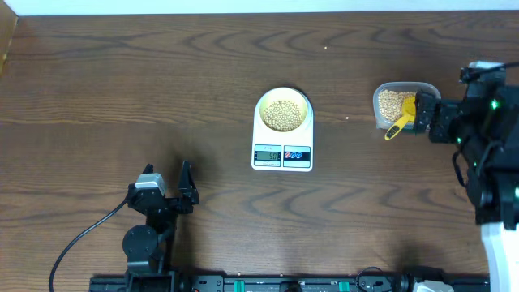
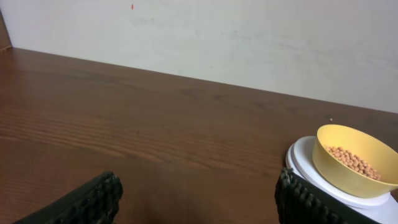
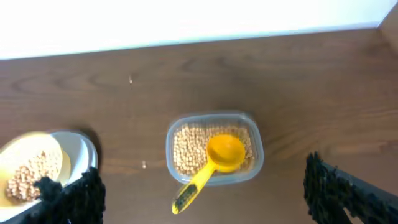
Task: Scoop item into bowl and weigh 50g on scale
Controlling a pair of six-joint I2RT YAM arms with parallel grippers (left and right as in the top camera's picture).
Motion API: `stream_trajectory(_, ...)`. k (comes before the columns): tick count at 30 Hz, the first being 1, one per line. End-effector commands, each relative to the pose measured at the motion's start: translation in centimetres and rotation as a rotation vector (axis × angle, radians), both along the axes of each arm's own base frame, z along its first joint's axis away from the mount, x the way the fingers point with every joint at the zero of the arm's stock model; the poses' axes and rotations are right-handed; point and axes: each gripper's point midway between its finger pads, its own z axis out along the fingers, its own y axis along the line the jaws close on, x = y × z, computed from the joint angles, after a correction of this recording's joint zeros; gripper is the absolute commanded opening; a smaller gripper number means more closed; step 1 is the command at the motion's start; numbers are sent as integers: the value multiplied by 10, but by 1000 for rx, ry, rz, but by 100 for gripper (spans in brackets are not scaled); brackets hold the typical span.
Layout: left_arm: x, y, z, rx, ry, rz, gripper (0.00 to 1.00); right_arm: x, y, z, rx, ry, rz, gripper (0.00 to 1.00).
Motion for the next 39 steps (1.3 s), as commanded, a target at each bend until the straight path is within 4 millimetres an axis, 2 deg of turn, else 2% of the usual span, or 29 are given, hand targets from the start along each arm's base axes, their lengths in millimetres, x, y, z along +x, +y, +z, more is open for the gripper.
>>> stream_trajectory(1, -1, 2, -16, -6, 48, 11, 81, -11, 1, -11, -15, -61, 3, 99)
stream_trajectory(3, -1, 2, -16, -6, 48, 11, 81, -14, 3, -15, -19, -124, 8, 99)
stream_trajectory(7, -1, 2, -16, -6, 48, 11, 81, -19, 12, -10, -16, -322, 45, 99)
stream_trajectory(12, -1, 2, -16, -6, 48, 11, 81, -29, 13, -3, -3, -510, 35, 99)
stream_trajectory(15, -1, 2, -16, -6, 48, 11, 81, -34, 12, -7, -11, -586, 30, 99)
stream_trajectory(32, -1, 2, -16, -6, 48, 11, 81, -73, 14, -55, -23, -779, 33, 99)
stream_trajectory(39, -1, 2, -16, -6, 48, 11, 81, -82, 14, -70, -23, -750, 27, 99)
